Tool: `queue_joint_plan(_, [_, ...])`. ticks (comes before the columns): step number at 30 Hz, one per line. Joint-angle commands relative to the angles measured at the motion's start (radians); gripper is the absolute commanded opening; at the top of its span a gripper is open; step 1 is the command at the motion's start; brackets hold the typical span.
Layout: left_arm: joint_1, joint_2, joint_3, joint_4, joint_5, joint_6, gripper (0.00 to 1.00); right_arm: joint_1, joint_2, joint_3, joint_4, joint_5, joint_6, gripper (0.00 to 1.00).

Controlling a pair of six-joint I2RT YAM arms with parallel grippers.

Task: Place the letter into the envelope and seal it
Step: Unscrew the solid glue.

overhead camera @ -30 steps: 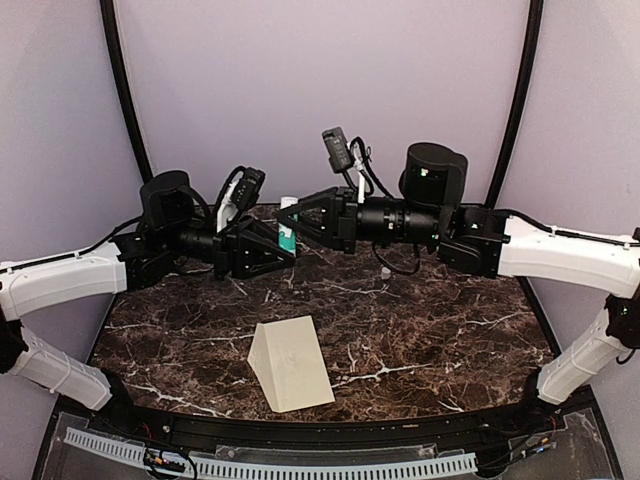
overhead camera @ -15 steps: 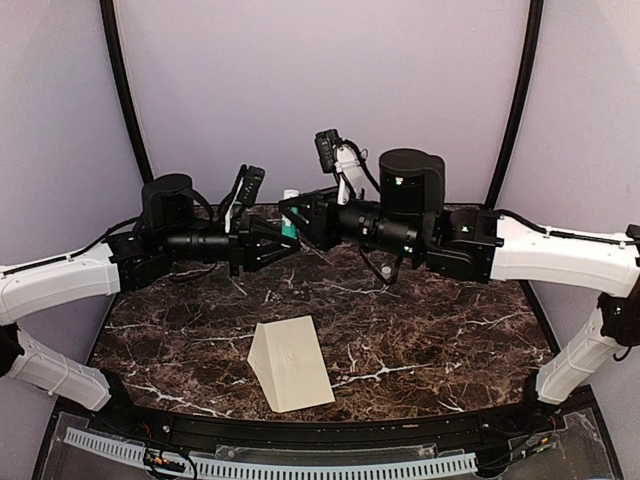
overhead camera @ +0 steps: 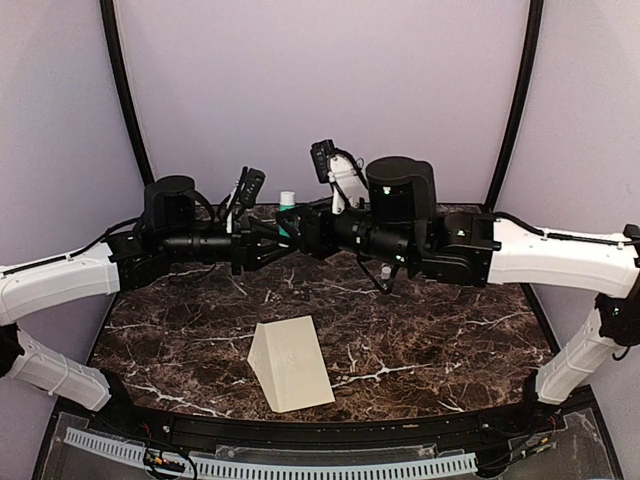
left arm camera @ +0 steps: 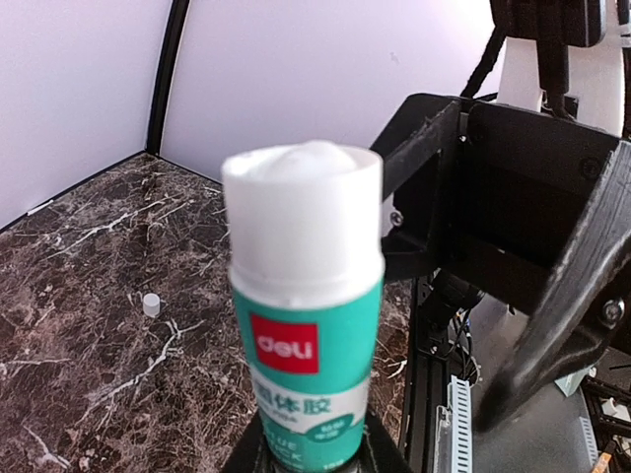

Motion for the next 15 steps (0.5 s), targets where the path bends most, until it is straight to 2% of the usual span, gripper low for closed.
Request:
queue_joint_plan(1, [0.005,-0.017,0.034,0.031,0.061,0.008,0.0,-0.058,-0.12,-0.084,0.127,-0.216,0.025,0.55])
queue_joint_plan(3, [0.005,-0.018,0.034,0.047,0.112,0.01,0.0,-0.111,-0.166,-0.146,0.196,-0.368,0.033,0.63])
queue_joint_plan(6, [0.005,-0.013,0.036,0.086,0.268,0.014,0.0,-0.165,-0.212,-0.228,0.301,-0.55,0.058,0.68])
queue_joint_plan(9, [0.005,0.006,0.051,0.098,0.429,0.021,0.0,-0.207,-0.219,-0.267,0.354,-0.683,0.078,0.68])
queue_joint_plan(15, [-0.003,0.028,0.059,0.12,0.552,0.017,0.0,-0.217,-0.179,-0.247,0.402,-0.885,0.078,0.66])
